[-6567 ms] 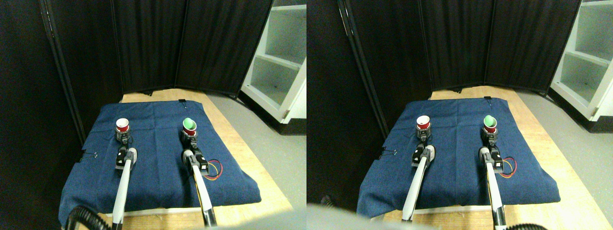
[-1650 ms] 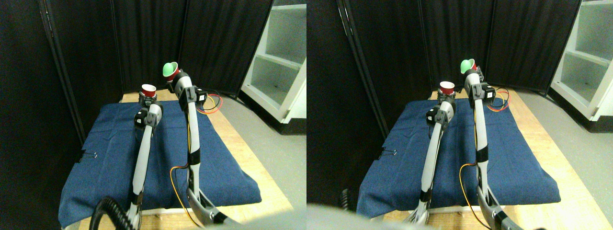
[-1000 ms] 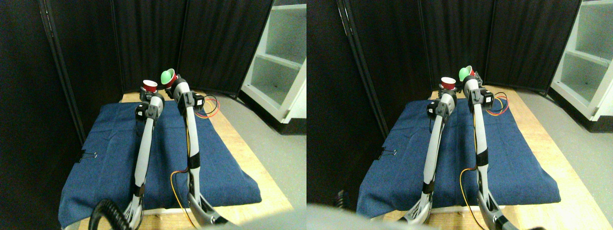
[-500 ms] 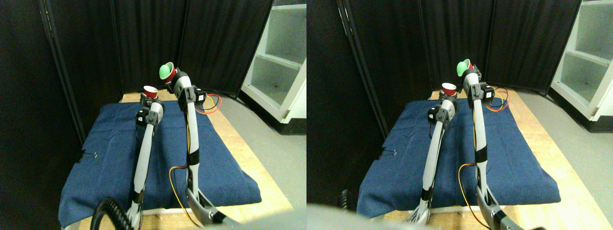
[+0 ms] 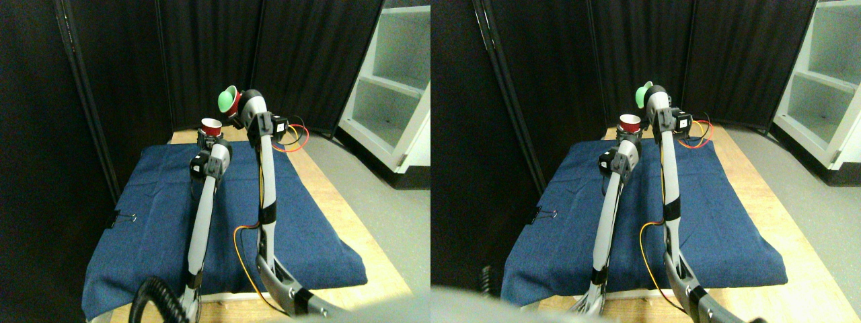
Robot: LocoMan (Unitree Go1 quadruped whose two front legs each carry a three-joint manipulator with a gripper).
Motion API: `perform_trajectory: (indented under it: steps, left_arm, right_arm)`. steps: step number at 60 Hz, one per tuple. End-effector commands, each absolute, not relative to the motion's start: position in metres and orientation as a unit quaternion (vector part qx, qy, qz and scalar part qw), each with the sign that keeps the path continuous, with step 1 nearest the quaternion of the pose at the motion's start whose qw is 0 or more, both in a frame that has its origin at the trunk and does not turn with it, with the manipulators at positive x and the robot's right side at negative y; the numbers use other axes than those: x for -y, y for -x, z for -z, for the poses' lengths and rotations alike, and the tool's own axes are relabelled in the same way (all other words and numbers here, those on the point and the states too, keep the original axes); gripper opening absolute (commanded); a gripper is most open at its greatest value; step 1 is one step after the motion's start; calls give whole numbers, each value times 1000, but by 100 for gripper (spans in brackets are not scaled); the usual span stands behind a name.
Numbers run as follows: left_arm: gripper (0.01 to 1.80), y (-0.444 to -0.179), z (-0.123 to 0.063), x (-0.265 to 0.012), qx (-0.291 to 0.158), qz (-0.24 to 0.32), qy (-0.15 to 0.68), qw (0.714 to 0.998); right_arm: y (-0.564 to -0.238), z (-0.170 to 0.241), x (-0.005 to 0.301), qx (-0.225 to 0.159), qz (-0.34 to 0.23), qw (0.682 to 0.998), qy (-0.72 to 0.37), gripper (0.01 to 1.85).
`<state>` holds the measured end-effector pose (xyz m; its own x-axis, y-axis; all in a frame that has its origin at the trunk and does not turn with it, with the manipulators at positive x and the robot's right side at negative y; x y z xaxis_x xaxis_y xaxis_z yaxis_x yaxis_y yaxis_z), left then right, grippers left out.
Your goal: Pour (bimanual)
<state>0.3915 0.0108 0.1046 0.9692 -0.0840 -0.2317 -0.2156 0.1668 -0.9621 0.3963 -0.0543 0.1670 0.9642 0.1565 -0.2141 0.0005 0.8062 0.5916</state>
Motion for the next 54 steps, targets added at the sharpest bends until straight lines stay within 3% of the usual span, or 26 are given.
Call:
perform_trajectory:
  steps: [1,17,26,32,54]
  left_arm:
    - [33,-390,-115,-9,-106,-26,656,747]
    - [33,-384,-120,-7,-107,-18,659,745]
    - [33,-385,-121,-4,-112,-15,655,747]
    - [33,-386,-119,0,-117,-19,657,745]
    - [33,-395,-108,4,-129,-35,649,749]
  right_arm:
    - [-399,-166,50,-117,-41,943,-308,33]
    - [-406,-154,55,-141,-14,943,-300,33]
    - [-406,-154,58,-133,-17,948,-289,33]
    - [-406,-160,58,-117,-49,955,-266,33]
    - [-403,-174,55,-109,-46,963,-243,33]
